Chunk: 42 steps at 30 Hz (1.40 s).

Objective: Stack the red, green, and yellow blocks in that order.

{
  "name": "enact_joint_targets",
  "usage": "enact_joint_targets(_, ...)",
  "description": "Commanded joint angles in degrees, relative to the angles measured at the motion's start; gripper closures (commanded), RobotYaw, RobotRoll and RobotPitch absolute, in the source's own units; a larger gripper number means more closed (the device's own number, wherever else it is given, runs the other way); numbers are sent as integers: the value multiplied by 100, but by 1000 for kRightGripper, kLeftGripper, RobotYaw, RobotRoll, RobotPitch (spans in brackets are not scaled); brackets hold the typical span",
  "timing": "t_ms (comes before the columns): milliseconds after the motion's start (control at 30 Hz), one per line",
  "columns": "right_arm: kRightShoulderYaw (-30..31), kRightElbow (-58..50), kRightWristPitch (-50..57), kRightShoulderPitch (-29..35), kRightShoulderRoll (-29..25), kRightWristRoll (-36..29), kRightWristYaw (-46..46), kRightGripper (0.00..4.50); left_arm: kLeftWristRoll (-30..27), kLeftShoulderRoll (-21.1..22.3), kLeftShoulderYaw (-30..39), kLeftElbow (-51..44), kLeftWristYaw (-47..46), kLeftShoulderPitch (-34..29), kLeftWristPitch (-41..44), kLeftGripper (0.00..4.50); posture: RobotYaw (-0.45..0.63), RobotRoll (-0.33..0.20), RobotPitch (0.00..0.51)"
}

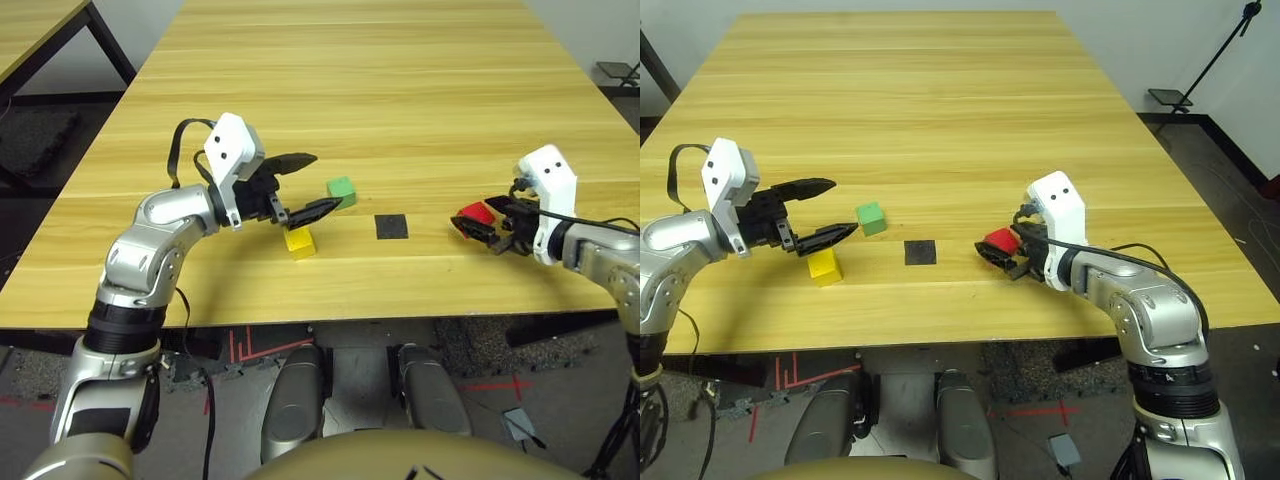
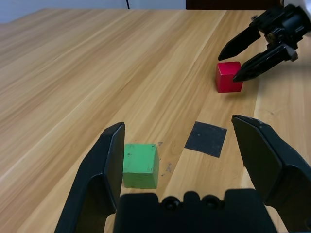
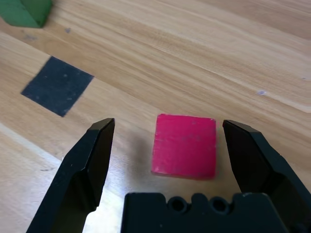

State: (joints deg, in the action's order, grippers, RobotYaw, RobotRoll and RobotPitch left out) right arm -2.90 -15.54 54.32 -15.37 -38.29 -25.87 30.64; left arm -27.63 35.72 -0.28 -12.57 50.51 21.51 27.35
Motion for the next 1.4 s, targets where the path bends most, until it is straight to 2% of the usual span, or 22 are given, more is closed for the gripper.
enact_joint_targets(33, 116, 180, -255, -80, -94, 161, 167, 0, 31, -45, -64, -186, -89, -105, 93, 15, 158, -155, 92)
enact_joint_targets(367, 187, 618, -667, -108, -148, 528, 378, 0, 7, -93, 11, -353, -250, -250, 168, 15, 169, -155, 95)
enact_joint_targets(733, 213, 975, -658, -23, 140, 768, 132, 0, -41, -86, 69, -541, -376, -374, 297, 15, 195, -146, 114)
enact_joint_targets(833, 222, 996, -511, -85, 293, 790, 11, 653, -50, -75, 94, -610, -412, -413, 347, 0, 205, -144, 116)
enact_joint_targets(933, 258, 981, -418, -194, 388, 788, 5, 1783, -62, -46, 138, -636, -426, -432, 389, 0, 210, -144, 117)
enact_joint_targets(1000, 368, 907, -489, -291, 343, 714, 283, 2451, -63, -25, 165, -638, -425, -428, 417, 0, 212, -144, 117)
enact_joint_targets(1200, 1280, 881, -1265, -1021, -340, 617, 2399, 2448, -110, 11, 167, -673, -386, -303, 532, 0, 208, -145, 108)
enact_joint_targets(1300, 1843, 1516, -1988, -1635, -561, 910, 3473, 2448, -114, 14, 122, -653, -329, -236, 561, 0, 212, -149, 100)
enact_joint_targets(1400, 2237, 2312, -2676, -2160, -460, 1217, 4155, 2448, -77, 13, 86, -611, -301, -185, 545, 0, 226, -153, 96)
